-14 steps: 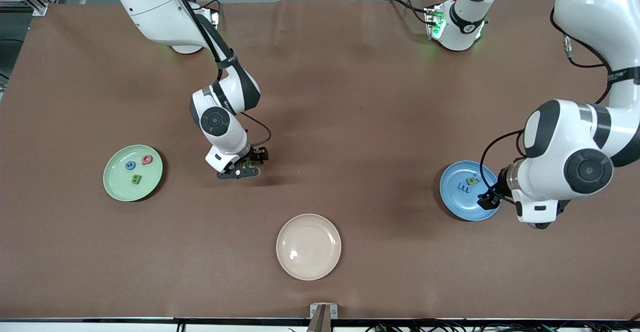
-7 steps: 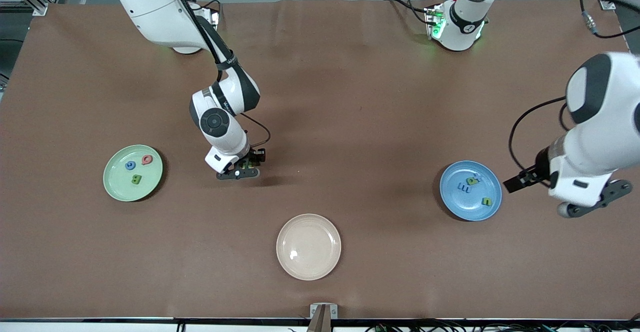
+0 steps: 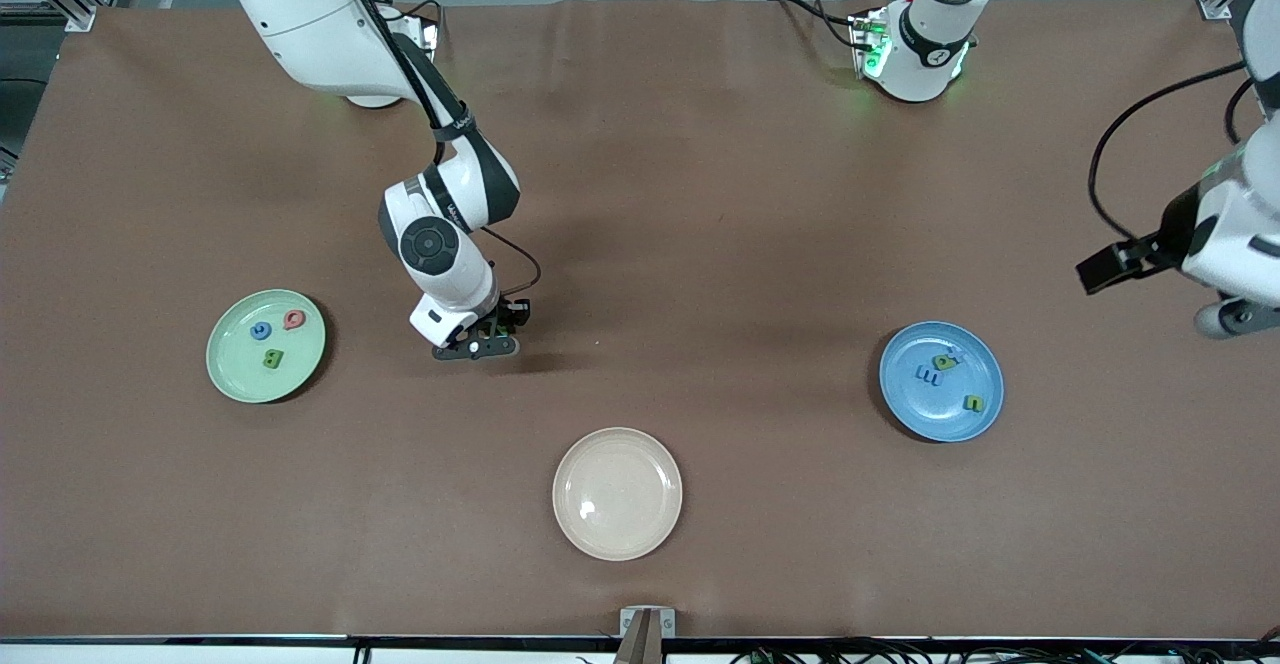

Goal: Sort upper and lower case letters into plates
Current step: 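Carry the N to the green plate with the right gripper and release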

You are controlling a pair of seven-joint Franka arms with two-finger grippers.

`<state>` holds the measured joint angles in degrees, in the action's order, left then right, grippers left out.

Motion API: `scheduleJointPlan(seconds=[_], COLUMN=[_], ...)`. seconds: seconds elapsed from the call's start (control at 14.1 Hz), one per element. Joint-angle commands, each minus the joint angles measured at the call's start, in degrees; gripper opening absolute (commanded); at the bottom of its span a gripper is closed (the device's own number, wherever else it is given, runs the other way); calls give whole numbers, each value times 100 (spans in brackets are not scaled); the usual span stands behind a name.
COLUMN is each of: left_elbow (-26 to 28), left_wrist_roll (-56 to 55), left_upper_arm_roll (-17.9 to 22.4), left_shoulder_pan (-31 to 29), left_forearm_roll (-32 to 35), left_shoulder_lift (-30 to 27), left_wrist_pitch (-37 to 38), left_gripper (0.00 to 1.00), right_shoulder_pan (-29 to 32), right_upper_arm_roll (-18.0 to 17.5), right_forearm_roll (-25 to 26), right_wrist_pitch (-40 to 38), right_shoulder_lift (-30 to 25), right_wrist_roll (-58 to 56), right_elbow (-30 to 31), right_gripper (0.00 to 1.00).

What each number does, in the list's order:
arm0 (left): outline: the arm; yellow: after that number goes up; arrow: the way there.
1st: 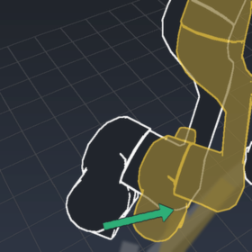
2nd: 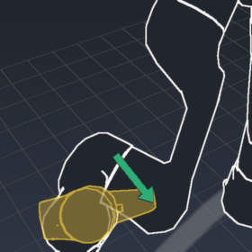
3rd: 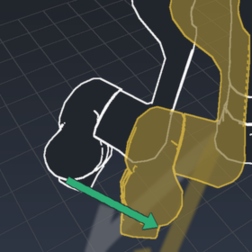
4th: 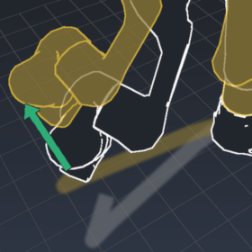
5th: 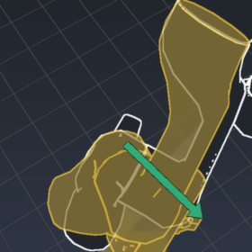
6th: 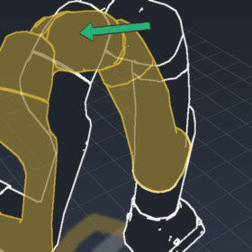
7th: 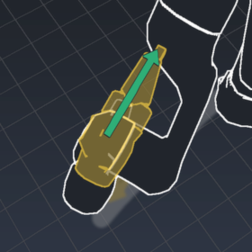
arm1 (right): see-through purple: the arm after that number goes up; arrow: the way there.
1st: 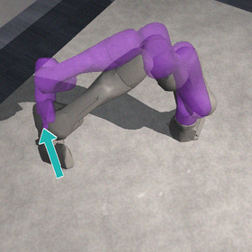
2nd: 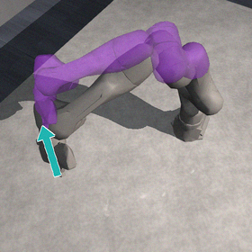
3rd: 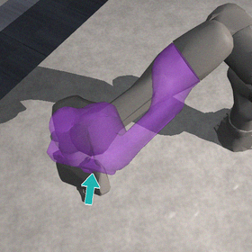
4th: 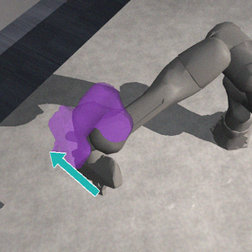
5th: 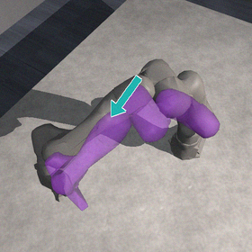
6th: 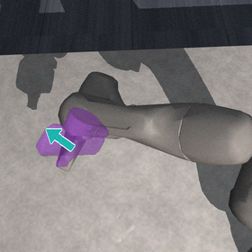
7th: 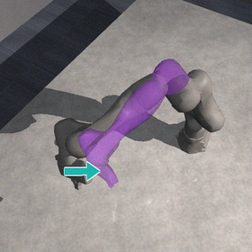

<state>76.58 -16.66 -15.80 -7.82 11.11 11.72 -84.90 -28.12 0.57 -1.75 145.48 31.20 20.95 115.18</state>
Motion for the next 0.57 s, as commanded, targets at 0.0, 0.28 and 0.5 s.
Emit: scheduleJointPlan(seconds=[0.0, 0.28, 0.5], left_elbow=[137, 216, 566], left_wrist_roll=[497, 953, 1016], left_upper_arm_roll=[16, 112, 542], left_shoulder_pan=[-53, -264, 34], left_forearm_roll=[-127, -566, -759], left_shoulder_lift=[-458, -810, -1100], left_wrist_pitch=[132, 396, 396], left_gripper=[100, 100, 100], right_shoulder_pan=[87, 245, 639], right_upper_arm_roll=[-22, -22, -22], right_forearm_roll=[16, 16, 25], right_wrist_pitch=[42, -316, -959], right_shoulder_lift=[9, -253, -1025], right_wrist_roll=[-30, -30, -300], right_elbow=[57, 83, 433], right_gripper=[15, 8, 8])
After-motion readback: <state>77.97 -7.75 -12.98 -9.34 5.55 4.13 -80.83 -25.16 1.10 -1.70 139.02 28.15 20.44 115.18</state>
